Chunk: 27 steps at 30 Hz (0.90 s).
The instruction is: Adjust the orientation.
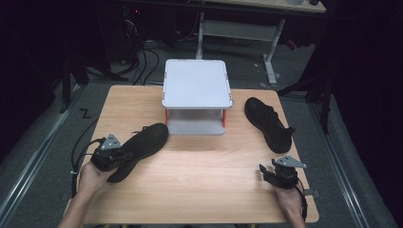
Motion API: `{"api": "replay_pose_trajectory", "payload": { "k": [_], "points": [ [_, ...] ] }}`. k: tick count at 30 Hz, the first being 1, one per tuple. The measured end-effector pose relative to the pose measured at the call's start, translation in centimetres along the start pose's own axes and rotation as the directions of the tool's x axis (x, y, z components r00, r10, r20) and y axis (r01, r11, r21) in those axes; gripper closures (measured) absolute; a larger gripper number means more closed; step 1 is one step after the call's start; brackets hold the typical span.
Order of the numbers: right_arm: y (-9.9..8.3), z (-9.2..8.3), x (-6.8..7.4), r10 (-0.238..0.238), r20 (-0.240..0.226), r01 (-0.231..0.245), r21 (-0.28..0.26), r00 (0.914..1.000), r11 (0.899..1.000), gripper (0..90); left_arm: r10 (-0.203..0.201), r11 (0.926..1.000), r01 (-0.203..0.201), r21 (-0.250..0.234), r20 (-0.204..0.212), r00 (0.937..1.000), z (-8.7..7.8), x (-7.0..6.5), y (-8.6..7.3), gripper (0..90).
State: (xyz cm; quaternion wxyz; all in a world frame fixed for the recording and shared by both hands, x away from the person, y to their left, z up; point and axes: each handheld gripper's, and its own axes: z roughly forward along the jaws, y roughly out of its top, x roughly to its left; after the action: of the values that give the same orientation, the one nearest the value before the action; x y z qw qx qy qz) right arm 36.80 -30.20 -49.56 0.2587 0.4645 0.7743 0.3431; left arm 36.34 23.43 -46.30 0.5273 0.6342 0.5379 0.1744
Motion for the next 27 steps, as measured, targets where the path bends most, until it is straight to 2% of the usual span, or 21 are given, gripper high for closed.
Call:
{"api": "replay_pose_trajectory", "payload": {
  "k": [2, 3, 7, 12, 14, 16, 18, 20, 22, 24, 27],
  "points": [
    [0.3, 0.0, 0.2, -0.006, -0.008, 0.006, -0.018, 0.9999, 1.000, 41.3, -0.010, 0.9999, 0.010, 0.003, 0.002, 0.9999, 0.0, 0.1, 0.1, 84.6],
    [1.0, 0.2, 0.6, -0.009, -0.028, 0.008, -0.034, 0.9996, 0.999, 41.4, -0.016, 0.9999, 0.016, 0.006, 0.003, 0.9999, 0.0, 0.1, 0.2, 84.9],
    [2.0, 0.9, 1.3, -0.014, -0.058, 0.012, -0.037, 0.9982, 0.999, 41.2, -0.009, 1.0000, 0.009, 0.001, -0.006, 0.9999, -0.1, -0.1, 0.1, 85.6],
    [3.1, 1.5, 2.0, -0.029, -0.095, 0.023, -0.059, 0.9951, 0.998, 41.6, -0.005, 0.9993, 0.004, -0.036, -0.034, 0.9994, -0.3, -0.4, -0.1, 86.1],
    [4.0, 1.5, 2.3, -0.033, -0.113, 0.022, -0.100, 0.9931, 0.995, 41.8, -0.009, 0.9987, 0.007, -0.050, -0.044, 0.9990, -0.4, -0.5, -0.2, 86.2],
    [4.7, 1.6, 2.3, -0.036, -0.123, 0.024, -0.101, 0.9918, 0.995, 41.8, -0.018, 0.9984, 0.015, -0.055, -0.055, 0.9983, -0.6, -0.8, -0.3, 86.3],
    [5.3, 1.5, 2.3, -0.043, -0.132, 0.029, -0.111, 0.9902, 0.993, 41.8, -0.018, 0.9981, 0.015, -0.060, -0.056, 0.9983, -0.9, -1.0, -0.2, 86.3],
    [5.9, 1.4, 2.3, -0.045, -0.143, 0.028, -0.119, 0.9886, 0.992, 41.9, -0.037, 0.9965, 0.033, -0.078, -0.048, 0.9982, -1.4, -1.3, -0.1, 86.4],
    [6.4, 1.2, 2.2, -0.026, -0.175, 0.004, -0.129, 0.9842, 0.992, 42.0, -0.043, 0.9947, 0.039, -0.095, -0.044, 0.9981, -1.9, -1.5, -0.2, 86.3],
    [7.1, 0.9, 2.3, -0.011, -0.222, -0.023, -0.149, 0.9749, 0.989, 41.9, -0.046, 0.9935, 0.040, -0.107, -0.048, 0.9978, -2.1, -1.7, -0.2, 86.3],
    [7.8, 0.7, 2.5, -0.016, -0.243, -0.025, -0.162, 0.9699, 0.987, 42.5, -0.055, 0.9922, 0.049, -0.115, -0.046, 0.9974, -2.3, -1.9, -0.2, 86.3]
  ]
}}
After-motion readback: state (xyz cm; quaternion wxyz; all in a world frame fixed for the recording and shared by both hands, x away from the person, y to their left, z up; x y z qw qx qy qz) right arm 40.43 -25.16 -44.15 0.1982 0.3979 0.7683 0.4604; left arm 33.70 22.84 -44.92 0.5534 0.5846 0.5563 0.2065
